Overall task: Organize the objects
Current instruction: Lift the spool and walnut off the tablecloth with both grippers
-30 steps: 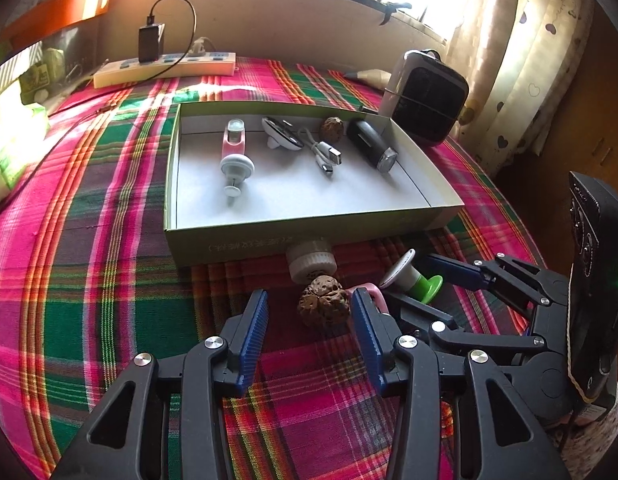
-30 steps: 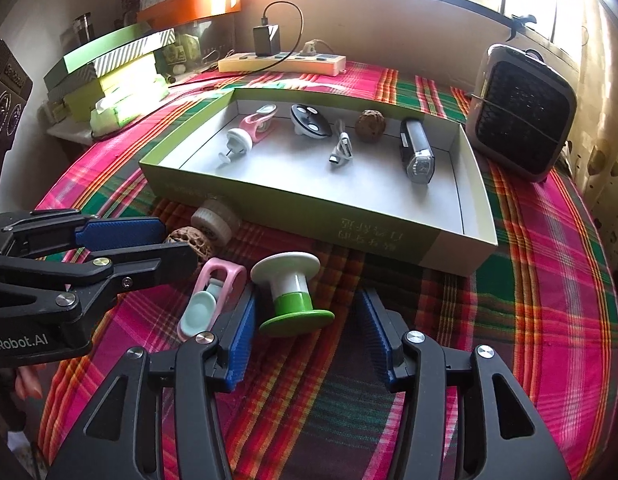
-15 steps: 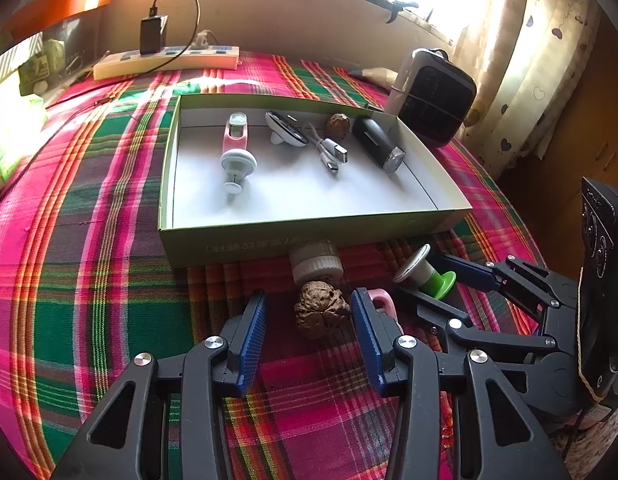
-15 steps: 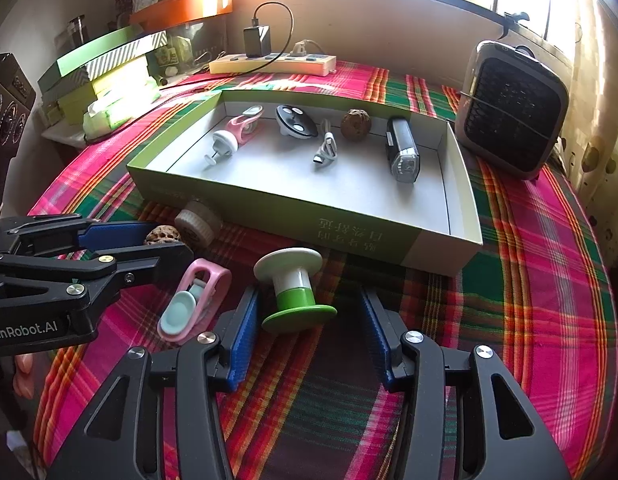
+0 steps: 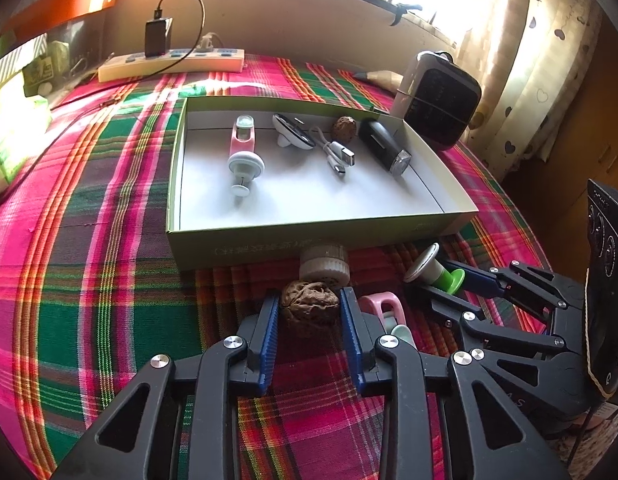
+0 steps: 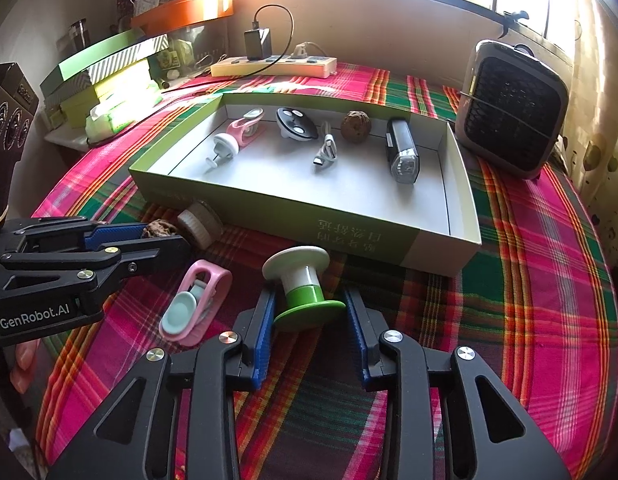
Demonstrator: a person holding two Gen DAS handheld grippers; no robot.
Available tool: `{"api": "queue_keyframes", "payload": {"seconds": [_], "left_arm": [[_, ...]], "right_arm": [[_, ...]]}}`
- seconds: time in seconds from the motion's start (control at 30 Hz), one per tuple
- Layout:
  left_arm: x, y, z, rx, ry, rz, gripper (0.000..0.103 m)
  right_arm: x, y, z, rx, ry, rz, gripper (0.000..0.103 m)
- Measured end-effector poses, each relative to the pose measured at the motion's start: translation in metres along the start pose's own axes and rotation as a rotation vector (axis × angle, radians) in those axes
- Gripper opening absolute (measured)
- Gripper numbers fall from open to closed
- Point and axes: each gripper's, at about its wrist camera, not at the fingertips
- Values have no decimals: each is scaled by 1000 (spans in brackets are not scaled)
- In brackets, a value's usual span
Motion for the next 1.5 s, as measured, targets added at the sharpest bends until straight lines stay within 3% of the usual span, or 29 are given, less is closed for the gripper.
{"api": "queue_keyframes", "payload": {"seconds": [1.5], "left_arm": [[4,-4,2,-24,-16,-35,27]], "right_arm": [[2,-3,0,-12,-13,4,34]]}}
Point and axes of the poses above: each gripper's, at about its wrist camera, not at the fingertips, and x roughly against the way its jaws point, y to its left, z to its underside, and after that the axes turned 8 degrees about -x, right-handed
